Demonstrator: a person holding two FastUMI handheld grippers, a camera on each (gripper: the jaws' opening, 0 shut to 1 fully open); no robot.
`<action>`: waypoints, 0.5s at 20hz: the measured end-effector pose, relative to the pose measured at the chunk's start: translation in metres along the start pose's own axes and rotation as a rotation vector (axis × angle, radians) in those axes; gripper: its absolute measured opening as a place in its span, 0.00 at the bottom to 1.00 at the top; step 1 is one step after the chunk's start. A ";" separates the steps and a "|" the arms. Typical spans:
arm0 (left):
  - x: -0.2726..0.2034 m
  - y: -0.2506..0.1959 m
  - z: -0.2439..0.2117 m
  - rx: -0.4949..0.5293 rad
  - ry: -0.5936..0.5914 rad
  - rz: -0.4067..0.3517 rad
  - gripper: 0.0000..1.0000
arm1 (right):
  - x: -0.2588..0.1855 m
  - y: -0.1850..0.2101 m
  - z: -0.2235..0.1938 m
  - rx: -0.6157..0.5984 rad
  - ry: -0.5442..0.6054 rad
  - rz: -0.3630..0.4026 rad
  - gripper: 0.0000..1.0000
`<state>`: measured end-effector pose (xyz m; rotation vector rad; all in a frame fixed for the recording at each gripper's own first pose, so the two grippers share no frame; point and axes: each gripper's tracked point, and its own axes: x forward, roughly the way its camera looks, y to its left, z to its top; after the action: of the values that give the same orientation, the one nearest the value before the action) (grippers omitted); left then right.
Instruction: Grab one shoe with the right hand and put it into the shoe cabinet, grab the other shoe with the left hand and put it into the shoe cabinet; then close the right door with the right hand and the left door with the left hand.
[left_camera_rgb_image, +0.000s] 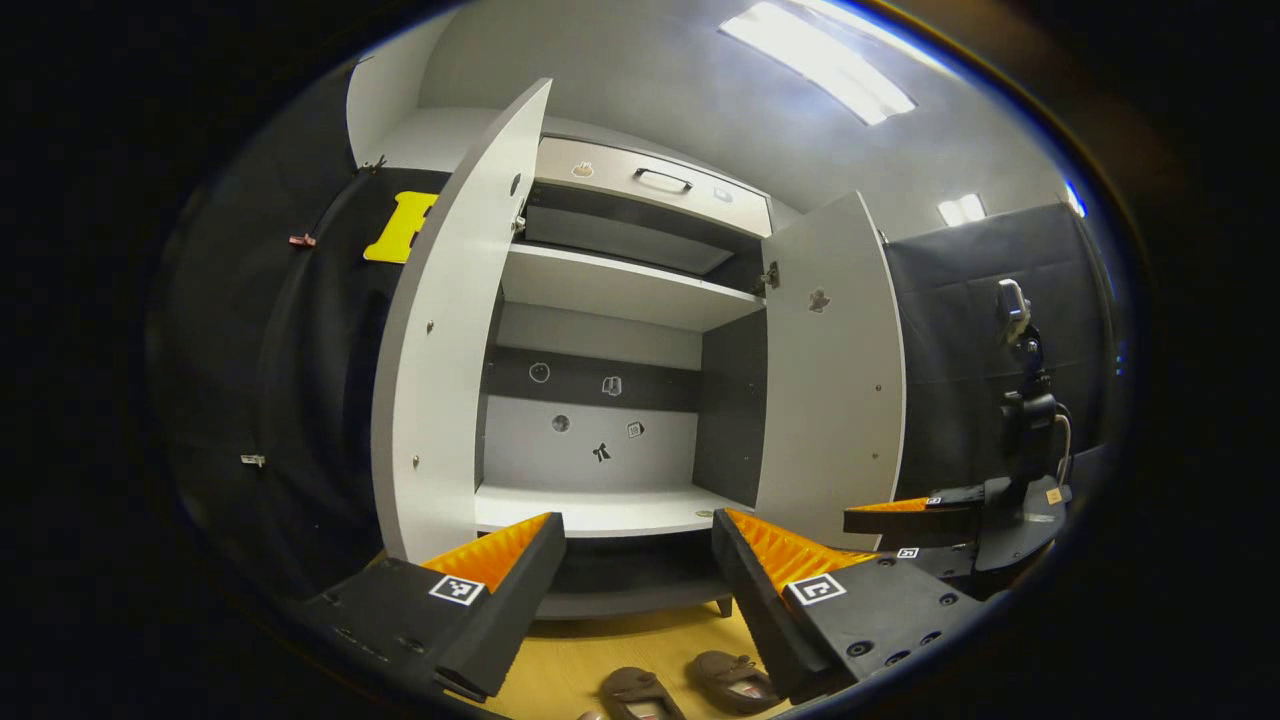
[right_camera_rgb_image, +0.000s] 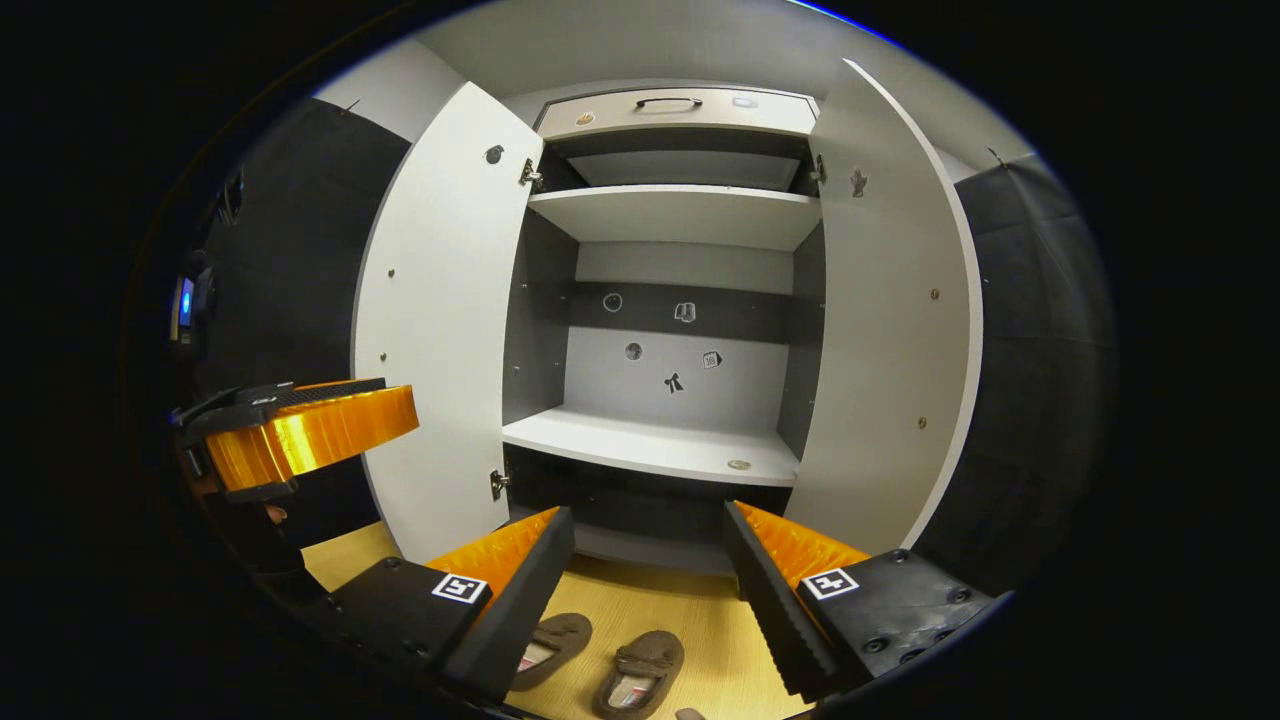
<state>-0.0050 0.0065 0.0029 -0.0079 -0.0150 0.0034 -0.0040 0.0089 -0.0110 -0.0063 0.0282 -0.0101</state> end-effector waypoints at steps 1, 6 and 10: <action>0.000 0.000 0.000 -0.001 -0.002 -0.001 0.94 | 0.000 0.001 0.000 0.002 0.001 -0.002 0.98; 0.002 0.002 -0.008 -0.016 0.005 -0.022 0.94 | 0.000 0.009 -0.010 0.011 0.018 -0.010 0.98; 0.003 0.013 -0.010 -0.021 -0.009 -0.024 0.94 | 0.002 0.012 -0.039 0.034 0.077 -0.039 0.98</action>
<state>-0.0018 0.0194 -0.0071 -0.0285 -0.0238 -0.0209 -0.0027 0.0203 -0.0506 0.0273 0.1047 -0.0497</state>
